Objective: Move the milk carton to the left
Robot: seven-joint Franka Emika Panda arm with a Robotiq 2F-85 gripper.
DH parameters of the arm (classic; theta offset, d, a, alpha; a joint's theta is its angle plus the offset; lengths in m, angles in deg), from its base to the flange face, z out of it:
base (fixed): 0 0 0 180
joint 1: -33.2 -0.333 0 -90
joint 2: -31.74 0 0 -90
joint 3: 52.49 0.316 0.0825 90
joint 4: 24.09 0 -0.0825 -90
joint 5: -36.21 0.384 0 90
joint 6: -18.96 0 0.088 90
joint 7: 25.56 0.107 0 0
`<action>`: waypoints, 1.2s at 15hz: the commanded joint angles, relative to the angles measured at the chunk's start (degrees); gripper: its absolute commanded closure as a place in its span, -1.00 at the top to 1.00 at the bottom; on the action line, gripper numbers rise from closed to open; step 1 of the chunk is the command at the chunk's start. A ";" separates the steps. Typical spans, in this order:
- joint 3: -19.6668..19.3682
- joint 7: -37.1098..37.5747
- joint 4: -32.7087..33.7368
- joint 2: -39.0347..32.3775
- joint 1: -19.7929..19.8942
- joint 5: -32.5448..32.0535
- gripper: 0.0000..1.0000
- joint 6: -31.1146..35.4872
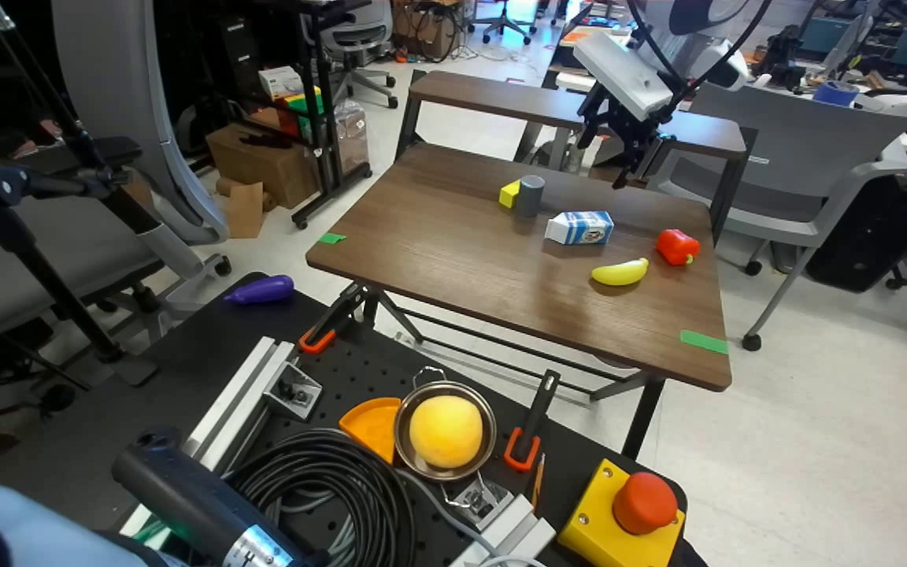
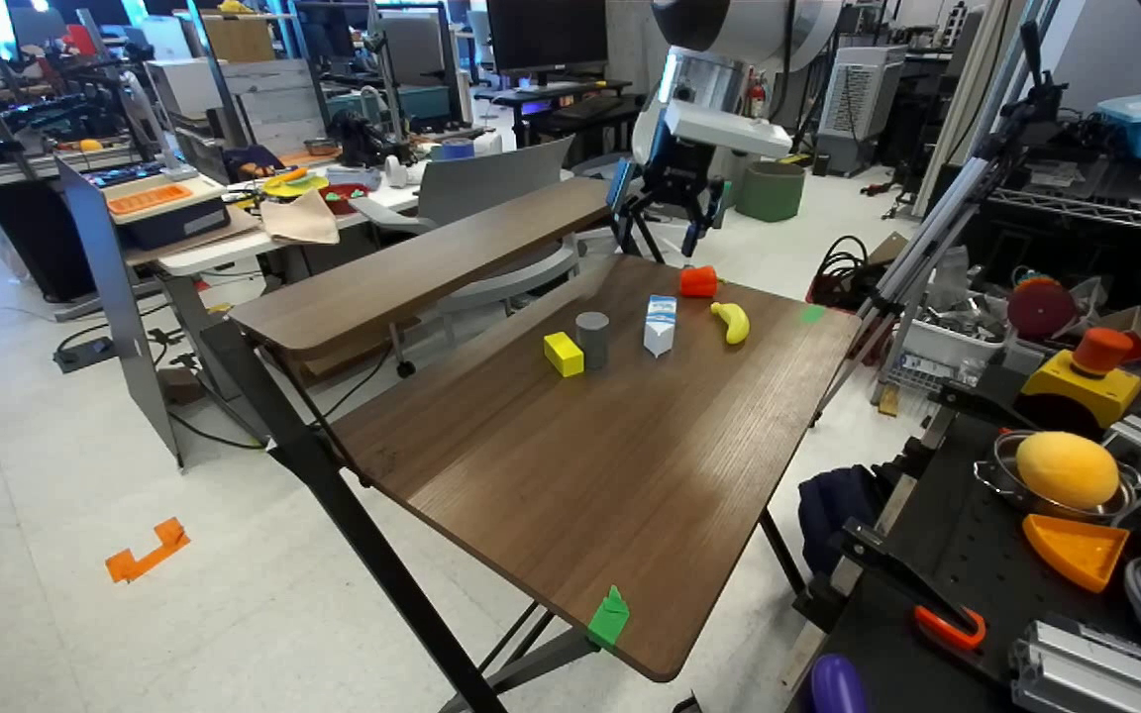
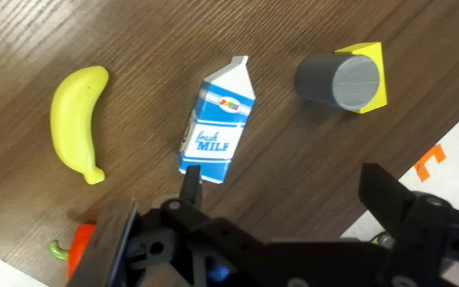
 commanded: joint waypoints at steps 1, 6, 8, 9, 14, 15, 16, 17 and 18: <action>-1.11 5.65 9.01 -7.40 1.61 -0.52 1.00 -8.25; -2.75 12.97 16.40 -16.95 -0.25 -2.54 1.00 -12.79; -2.62 15.24 19.69 -20.22 -1.11 -2.91 1.00 -12.54; -2.71 16.41 21.18 -21.53 -1.57 -3.02 1.00 -12.56; -3.78 20.64 28.12 -25.33 -2.99 -5.34 0.31 -16.01; -3.83 21.02 29.12 -25.72 -3.07 -5.65 0.13 -16.54; -3.80 21.13 30.01 -26.05 -3.06 -5.97 -0.01 -17.27; -3.77 21.17 30.75 -26.33 -3.07 -6.29 -0.14 -17.88; -3.75 21.10 31.47 -26.59 -3.03 -6.61 -0.31 -18.33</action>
